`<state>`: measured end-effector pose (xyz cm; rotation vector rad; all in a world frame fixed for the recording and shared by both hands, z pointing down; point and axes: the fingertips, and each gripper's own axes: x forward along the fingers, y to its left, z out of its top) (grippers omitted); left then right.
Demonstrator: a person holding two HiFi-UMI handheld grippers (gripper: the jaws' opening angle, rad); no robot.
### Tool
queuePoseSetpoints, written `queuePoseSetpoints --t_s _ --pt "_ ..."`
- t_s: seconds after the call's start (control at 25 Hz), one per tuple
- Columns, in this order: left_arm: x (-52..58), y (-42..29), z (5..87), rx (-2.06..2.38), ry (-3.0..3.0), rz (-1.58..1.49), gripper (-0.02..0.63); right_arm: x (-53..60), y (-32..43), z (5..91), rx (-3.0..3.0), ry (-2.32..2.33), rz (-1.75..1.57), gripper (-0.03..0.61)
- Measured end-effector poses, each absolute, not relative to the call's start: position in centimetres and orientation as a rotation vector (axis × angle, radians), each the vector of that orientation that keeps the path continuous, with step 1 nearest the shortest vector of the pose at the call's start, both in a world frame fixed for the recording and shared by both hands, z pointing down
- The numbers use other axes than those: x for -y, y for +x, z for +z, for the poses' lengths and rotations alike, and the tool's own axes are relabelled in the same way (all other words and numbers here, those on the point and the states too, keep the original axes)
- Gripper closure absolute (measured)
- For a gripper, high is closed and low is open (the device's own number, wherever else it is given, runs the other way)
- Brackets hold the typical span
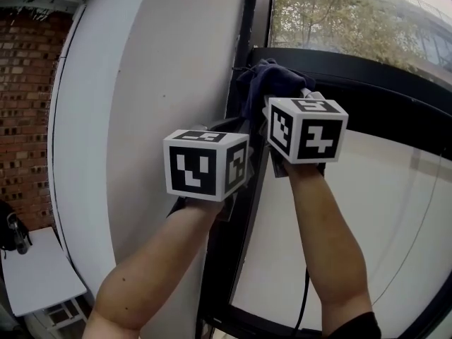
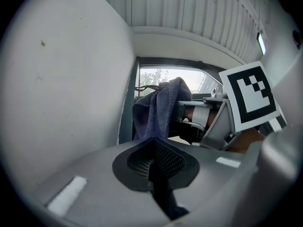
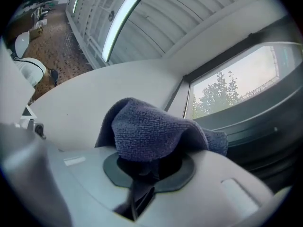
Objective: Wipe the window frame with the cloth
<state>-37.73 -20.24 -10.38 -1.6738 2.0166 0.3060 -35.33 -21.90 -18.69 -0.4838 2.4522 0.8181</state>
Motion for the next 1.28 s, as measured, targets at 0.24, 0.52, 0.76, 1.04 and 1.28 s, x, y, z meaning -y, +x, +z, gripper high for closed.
queuePoseSetpoints --t_s 0.24,0.52,0.76,1.04,1.28 --pt "20.7 -38.0 -10.2 -2.028 -1.670 0.306 0.620 22.5 -36.2 -19.0 -2.455 -0.540 0.802 0.532" --pt "20.8 -37.6 -10.4 -2.019 -1.654 0.277 0.620 23.2 -34.1 -19.3 -2.426 -0.599 0.785 0.532" --pt "20.8 -36.1 -11.8 -1.973 -1.673 0.272 0.620 24.0 -31.4 -19.3 -2.409 -0.653 0.803 0.532" --pt "20.8 -33.7 -13.0 -1.879 -1.764 0.306 0.620 25.0 -27.2 -19.6 -2.379 -0.785 0.803 0.532" --pt "20.6 -32.2 -14.5 -1.775 -1.813 0.365 0.620 26.3 -23.7 -19.8 -2.380 -0.857 0.809 0.532"
